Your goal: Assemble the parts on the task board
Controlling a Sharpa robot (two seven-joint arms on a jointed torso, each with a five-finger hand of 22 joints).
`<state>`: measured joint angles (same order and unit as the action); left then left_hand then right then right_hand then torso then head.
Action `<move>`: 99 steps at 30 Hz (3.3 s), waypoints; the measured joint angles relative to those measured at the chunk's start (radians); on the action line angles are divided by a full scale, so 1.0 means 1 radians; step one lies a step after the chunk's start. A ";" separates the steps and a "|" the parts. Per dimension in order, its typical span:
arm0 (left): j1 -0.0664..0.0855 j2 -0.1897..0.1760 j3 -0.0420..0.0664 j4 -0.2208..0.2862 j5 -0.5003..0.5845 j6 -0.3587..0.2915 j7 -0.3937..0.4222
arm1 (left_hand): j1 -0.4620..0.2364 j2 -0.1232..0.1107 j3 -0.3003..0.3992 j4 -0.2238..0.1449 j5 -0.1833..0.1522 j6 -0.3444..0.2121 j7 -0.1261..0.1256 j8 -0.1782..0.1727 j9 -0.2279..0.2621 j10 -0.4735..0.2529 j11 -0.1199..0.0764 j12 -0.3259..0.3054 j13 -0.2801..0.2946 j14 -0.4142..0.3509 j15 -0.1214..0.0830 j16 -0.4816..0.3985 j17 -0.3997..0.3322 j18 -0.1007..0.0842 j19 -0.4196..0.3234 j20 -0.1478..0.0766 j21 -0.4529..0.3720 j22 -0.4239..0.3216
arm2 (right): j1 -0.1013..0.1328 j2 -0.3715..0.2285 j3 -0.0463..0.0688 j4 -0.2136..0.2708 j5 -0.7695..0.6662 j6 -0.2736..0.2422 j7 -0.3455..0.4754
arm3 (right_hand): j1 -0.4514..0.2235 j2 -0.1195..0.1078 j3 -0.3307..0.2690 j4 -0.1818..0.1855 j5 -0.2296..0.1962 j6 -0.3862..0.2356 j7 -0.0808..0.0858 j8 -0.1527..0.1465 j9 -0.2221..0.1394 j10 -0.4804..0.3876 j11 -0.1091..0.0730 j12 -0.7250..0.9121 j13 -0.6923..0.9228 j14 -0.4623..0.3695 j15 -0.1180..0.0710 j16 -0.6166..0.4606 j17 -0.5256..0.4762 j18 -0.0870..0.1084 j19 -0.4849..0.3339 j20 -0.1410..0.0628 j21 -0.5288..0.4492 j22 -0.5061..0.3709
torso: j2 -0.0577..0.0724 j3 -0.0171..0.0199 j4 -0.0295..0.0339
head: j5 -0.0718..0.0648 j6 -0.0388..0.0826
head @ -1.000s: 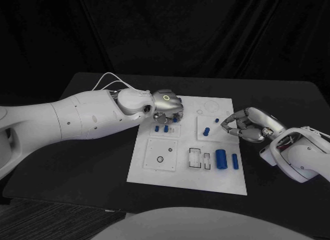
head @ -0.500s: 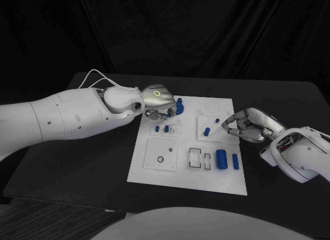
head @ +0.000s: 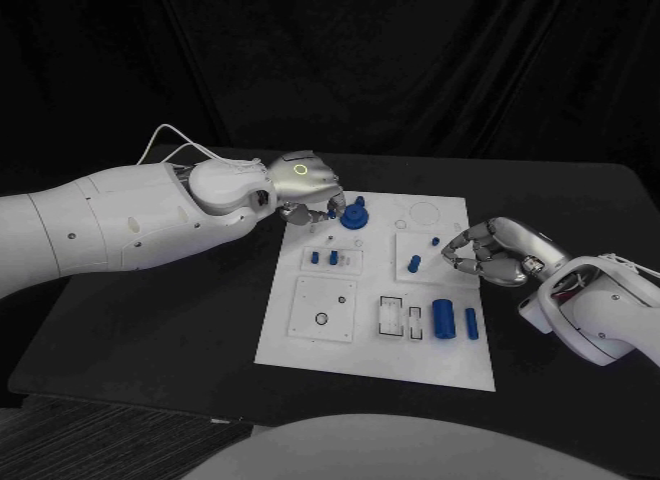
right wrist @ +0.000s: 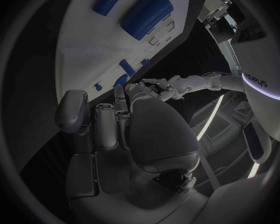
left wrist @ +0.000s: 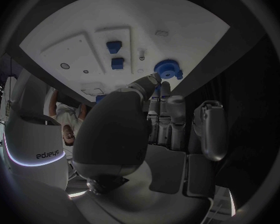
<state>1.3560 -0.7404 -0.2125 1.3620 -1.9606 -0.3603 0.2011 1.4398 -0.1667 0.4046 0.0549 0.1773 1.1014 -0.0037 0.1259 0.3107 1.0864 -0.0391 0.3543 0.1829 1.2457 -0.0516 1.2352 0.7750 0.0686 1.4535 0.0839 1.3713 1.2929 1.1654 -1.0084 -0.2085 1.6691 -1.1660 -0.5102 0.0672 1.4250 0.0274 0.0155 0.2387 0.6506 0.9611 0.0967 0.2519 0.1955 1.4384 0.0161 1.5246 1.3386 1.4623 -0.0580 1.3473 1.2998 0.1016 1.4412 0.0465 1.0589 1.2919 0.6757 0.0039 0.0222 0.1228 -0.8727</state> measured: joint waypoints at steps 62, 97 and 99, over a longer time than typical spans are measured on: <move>-0.029 0.021 -0.001 0.008 0.019 0.142 -0.051 | 0.000 0.000 0.000 0.000 -0.012 0.000 0.000 0.000 0.000 0.018 0.004 -0.023 -0.003 0.000 0.000 -0.001 -0.037 0.000 0.000 0.000 -0.001 0.000 | -0.005 0.002 0.000 -0.004 0.000 0.008 -0.008 | 0.000 0.000 0.000 0.000 0.000 0.000 0.000 0.000 0.000 0.000 0.000 -0.003 0.003 0.000 0.000 0.000 0.000 0.000 -0.007 0.000 -0.012 0.000 | 0.002 -0.0013 -0.0012 | 0.001 0.000; -0.045 0.041 -0.001 -0.015 0.020 0.154 -0.056 | 0.000 0.000 0.000 0.000 -0.012 0.000 0.001 0.000 0.000 0.023 0.009 -0.023 -0.003 -0.001 0.000 -0.010 -0.052 0.000 0.000 0.000 -0.001 0.000 | -0.005 -0.002 0.000 -0.002 0.000 0.008 -0.010 | 0.000 0.000 0.000 0.000 0.000 0.000 0.000 0.000 0.000 0.000 0.000 -0.003 0.003 0.000 0.000 -0.019 0.000 0.000 -0.007 0.000 -0.012 0.000 | 0.002 -0.0013 -0.0015 | -0.002 0.000; -0.046 0.043 0.000 -0.017 0.020 0.154 -0.056 | 0.000 0.000 0.017 -0.017 -0.012 0.001 0.002 0.000 0.000 0.023 0.009 -0.042 -0.006 -0.001 0.000 -0.010 -0.052 0.000 0.000 0.000 -0.001 0.000 | -0.005 -0.002 0.000 -0.002 0.000 0.008 -0.010 | 0.000 0.000 0.000 0.000 0.000 0.000 0.000 0.000 0.000 0.002 0.002 -0.003 0.003 0.000 0.000 -0.019 0.000 0.000 -0.007 0.000 -0.012 0.000 | 0.002 -0.0013 -0.0015 | -0.002 0.000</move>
<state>1.3100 -0.6976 -0.2128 1.3449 -1.9409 -0.2061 0.1449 1.4398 -0.1668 0.4213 0.0384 0.1655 1.1025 -0.0016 0.1256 0.3107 1.1096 -0.0302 0.3124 0.1766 1.2451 -0.0518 1.2255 0.7234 0.0687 1.4535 0.0839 1.3702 1.2929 1.1600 -1.0107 -0.2085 1.6671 -1.1662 -0.5020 0.0570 1.4250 0.0274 0.0155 0.2387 0.6506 0.9609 0.0968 0.2519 0.1958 1.4401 0.0179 1.5217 1.3418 1.4623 -0.0580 1.3280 1.2998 0.1015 1.4344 0.0464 1.0473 1.2919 0.6776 0.0026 0.0207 0.1204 -0.8727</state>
